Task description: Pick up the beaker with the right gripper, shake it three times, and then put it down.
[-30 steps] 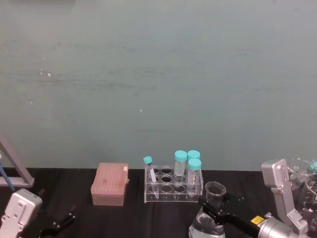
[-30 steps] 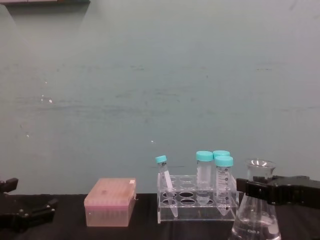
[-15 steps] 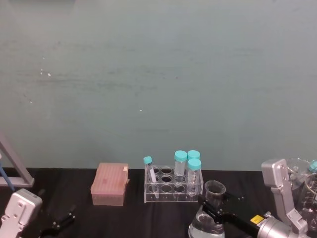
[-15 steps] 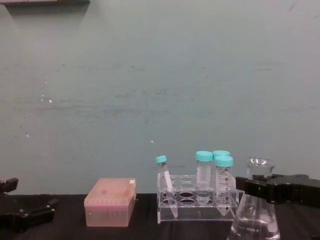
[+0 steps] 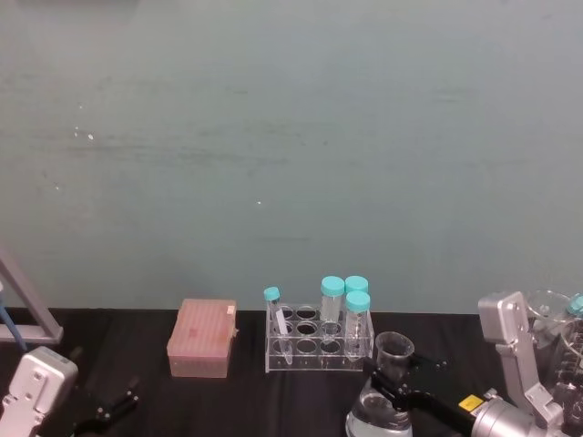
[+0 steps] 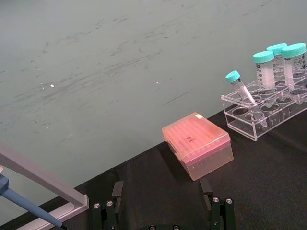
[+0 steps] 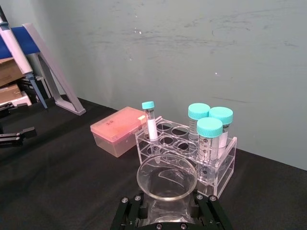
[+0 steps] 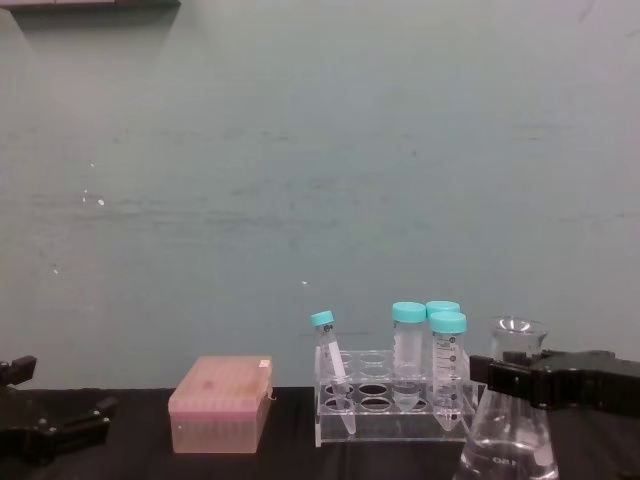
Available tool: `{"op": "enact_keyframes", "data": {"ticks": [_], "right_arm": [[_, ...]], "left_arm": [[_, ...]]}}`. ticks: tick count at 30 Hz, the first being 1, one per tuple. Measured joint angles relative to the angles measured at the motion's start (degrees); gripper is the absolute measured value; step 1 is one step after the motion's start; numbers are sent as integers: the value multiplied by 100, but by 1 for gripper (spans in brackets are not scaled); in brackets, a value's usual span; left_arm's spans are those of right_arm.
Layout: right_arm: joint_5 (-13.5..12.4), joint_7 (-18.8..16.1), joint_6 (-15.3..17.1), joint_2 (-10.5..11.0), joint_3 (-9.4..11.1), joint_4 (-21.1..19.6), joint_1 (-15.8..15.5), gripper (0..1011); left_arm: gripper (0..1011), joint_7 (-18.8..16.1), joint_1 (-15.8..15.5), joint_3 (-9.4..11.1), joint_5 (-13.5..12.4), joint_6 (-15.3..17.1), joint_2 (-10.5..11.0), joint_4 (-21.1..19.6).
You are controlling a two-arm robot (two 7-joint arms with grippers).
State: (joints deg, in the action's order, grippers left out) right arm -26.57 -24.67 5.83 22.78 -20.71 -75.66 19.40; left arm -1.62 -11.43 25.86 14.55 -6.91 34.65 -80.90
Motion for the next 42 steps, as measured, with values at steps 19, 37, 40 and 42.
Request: {"op": "enact_keyframes", "data": {"ticks": [19,37,40,42], "right_arm": [[23,9,19,1,-10,16,3,457],[21,9,18,1,-10,16,3,458],[21,9,16,1,-10,15,3,568],[20,10,16,1,-10,14,3,603]], "left_arm": [[1000,0,0,0,0,0,0,0],[1000,0,0,0,0,0,0,0],[1000,0,0,0,0,0,0,0],[1000,0,0,0,0,0,0,0]]}}
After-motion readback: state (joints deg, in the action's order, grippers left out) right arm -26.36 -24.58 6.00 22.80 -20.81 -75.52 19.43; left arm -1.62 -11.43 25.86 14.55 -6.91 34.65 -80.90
